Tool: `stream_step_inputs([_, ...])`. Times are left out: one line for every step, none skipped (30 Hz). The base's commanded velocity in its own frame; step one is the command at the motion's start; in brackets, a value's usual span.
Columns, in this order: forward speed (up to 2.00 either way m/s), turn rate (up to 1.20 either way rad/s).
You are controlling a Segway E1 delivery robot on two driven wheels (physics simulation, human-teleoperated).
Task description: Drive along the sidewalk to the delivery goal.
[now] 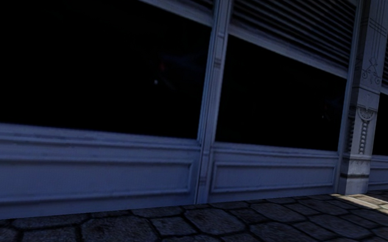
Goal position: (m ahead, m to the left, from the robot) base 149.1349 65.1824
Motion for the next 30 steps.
stream_step_inputs([0.00, 0.00])
stream_step_inputs([0.00, 0.00])
stream_step_inputs([0.00, 0.00])
stream_step_inputs([0.00, 0.00])
stream_step_inputs([0.00, 0.00])
stream_step_inputs([0.00, 0.00])
stream_step_inputs([0.00, 0.00])
stream_step_inputs([0.00, 0.00])
stream_step_inputs([0.00, 0.00])
stream_step_inputs([0.00, 0.00])
stream_step_inputs([0.00, 0.00])
stream_step_inputs([0.00, 0.00])
stream_step_inputs([0.00, 0.00])
stream_step_inputs([0.00, 0.00])
stream_step_inputs([0.00, 0.00])
stream_step_inputs([0.00, 0.00])
stream_step_inputs([0.00, 0.00])
stream_step_inputs([0.00, 0.00])
stream_step_inputs([0.00, 0.00])
stream_step_inputs([0.00, 0.00])
stream_step_inputs([0.00, 0.00])
stream_step_inputs([0.00, 0.00])
stream_step_inputs([0.00, 0.00])
stream_step_inputs([0.00, 0.00])
stream_step_inputs([0.00, 0.00])
stream_step_inputs([0.00, 0.00])
stream_step_inputs([0.00, 0.00])
stream_step_inputs([0.00, 0.00])
stream_step_inputs([0.00, 0.00])
stream_step_inputs([0.00, 0.00])
